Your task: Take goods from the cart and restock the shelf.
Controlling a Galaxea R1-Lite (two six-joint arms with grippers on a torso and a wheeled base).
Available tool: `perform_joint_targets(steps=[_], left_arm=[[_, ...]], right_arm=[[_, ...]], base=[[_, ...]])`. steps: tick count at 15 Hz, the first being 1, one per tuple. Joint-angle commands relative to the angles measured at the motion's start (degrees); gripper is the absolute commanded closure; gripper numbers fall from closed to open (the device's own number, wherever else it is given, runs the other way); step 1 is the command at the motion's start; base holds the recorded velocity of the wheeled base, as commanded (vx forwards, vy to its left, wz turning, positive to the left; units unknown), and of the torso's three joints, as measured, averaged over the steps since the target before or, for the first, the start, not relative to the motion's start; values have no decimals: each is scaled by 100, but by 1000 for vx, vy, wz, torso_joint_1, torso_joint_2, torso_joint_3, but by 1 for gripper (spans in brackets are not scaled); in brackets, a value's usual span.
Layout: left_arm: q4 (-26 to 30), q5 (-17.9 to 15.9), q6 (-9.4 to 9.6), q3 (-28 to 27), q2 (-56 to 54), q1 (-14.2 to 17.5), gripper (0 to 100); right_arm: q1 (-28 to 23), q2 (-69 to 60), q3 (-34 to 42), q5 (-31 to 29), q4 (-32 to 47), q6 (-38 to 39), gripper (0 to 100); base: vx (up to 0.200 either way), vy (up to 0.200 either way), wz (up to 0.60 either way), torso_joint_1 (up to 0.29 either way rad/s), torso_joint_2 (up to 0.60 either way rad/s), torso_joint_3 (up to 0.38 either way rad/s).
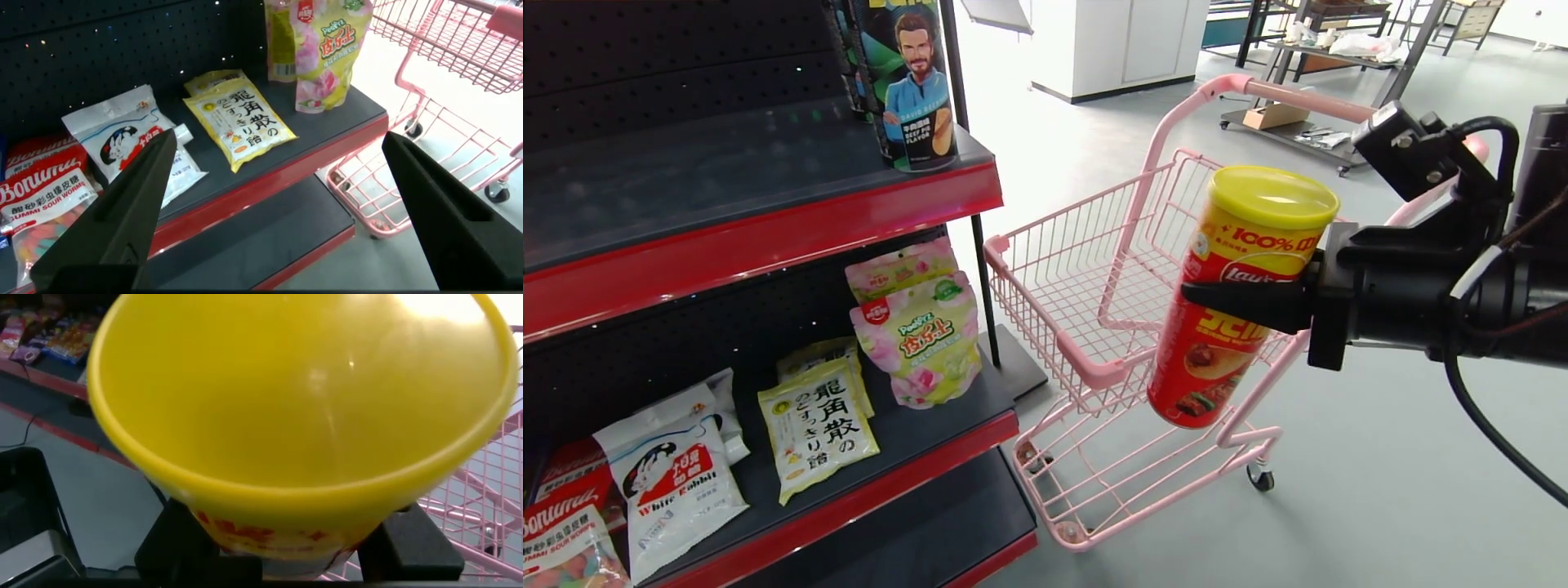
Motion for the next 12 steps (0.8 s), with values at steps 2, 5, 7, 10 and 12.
perform_joint_targets(steps=[2, 5, 7, 10, 12], left_arm=[[-1, -2, -1, 0, 5, 4, 0], [-1, -2, -1, 0, 5, 4, 0], [-1, -2, -1, 0, 5, 4, 0], [-1, -2, -1, 0, 5, 4, 0], [-1, -2, -1, 0, 5, 4, 0]], right_arm=[[51, -36, 14, -23, -4, -8, 100], [156, -115, 146, -23, -4, -8, 100], [182, -150, 243, -23, -4, 1, 100], [182, -141, 216, -23, -4, 1, 100], [182, -124, 225, -23, -4, -8, 100]], base=[[0, 0, 0, 0, 0, 0], [0, 0, 0, 0, 0, 0], [0, 0, 0, 37, -239, -200], [0, 0, 0, 92, -427, -333], [0, 0, 0, 112, -483, -366]])
